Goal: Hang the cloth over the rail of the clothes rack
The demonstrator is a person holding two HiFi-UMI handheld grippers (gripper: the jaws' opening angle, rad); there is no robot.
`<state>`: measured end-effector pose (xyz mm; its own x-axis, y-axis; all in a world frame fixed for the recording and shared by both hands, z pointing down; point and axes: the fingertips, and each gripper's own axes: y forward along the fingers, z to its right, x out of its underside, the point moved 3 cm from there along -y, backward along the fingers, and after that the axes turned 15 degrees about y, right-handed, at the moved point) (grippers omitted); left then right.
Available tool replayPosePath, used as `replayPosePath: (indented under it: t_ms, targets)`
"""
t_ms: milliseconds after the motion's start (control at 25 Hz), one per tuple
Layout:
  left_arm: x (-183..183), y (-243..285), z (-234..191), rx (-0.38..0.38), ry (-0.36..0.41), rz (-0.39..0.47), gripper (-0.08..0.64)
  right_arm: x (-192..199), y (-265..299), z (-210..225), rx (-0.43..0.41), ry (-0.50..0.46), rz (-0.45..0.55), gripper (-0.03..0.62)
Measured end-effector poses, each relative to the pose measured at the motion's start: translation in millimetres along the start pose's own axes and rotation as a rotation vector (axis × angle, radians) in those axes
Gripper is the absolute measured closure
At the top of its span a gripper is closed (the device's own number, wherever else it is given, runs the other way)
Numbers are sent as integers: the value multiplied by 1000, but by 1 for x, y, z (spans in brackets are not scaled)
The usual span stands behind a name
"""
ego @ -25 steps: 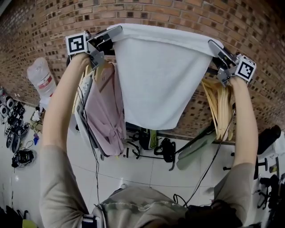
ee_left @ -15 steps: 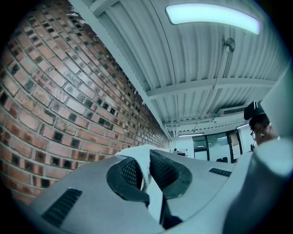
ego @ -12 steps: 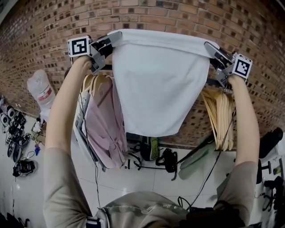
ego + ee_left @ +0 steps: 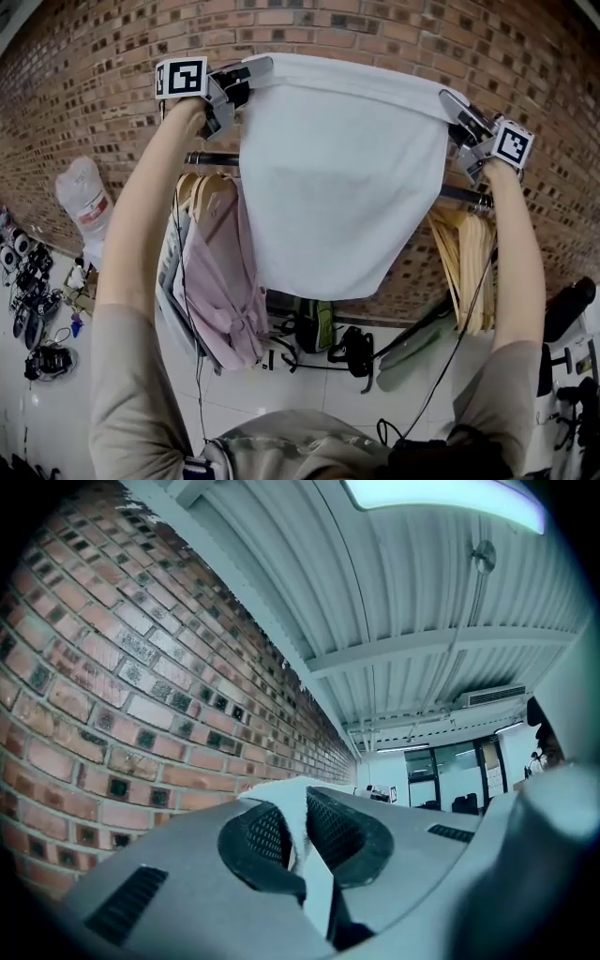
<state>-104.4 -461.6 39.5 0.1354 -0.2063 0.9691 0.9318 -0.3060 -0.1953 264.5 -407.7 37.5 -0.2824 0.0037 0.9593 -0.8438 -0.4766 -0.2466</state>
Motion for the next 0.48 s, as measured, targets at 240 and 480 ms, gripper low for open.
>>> replayPosePath:
  t_ms: [240,480]
  targets:
    - [8,15,-21,-41,38,-18,543,3,7,22,38,46,17,572]
    - [46,17,-45,-72,-4,-61,543,27,14,44,80,43,-30,572]
